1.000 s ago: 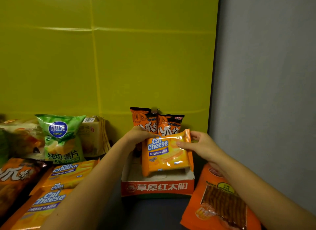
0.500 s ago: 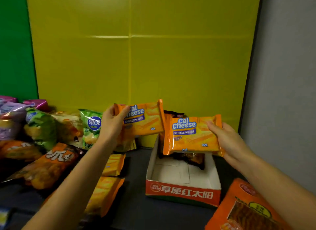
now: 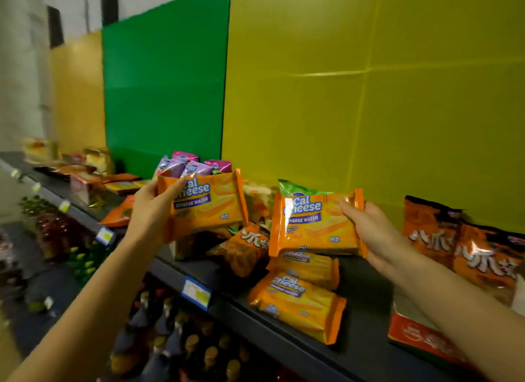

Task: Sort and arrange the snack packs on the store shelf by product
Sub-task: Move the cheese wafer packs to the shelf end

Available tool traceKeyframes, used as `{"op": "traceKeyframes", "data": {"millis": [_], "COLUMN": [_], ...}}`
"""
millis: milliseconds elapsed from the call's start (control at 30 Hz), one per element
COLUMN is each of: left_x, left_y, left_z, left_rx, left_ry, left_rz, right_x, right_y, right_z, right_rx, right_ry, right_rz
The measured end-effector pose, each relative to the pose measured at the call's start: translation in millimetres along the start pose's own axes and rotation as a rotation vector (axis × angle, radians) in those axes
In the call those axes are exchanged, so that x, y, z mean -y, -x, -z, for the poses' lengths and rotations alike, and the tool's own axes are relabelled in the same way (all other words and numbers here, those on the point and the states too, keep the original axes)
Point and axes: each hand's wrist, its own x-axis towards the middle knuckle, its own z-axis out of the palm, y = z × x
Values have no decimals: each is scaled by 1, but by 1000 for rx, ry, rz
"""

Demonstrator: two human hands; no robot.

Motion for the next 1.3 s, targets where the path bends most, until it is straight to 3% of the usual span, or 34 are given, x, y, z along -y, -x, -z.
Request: {"op": "traceKeyframes", "data": {"millis": [567,933,1300], "left_x": [-38,-17,18], "left_y": [-83,-168,-336], "left_z": [310,389,410], "left_rx": [-220,-256,-239], "left_ry": [-168,-248,-173], "left_rz": [39,45,-48], "right_x": [-58,-120,-108], "right_y": [-5,-118,-212], "right_z": [-312,-462,-585], "right_rx": [143,122,-38], "right_ry": [-97,-43,19], "right_rz": [-106,-29,120]}}
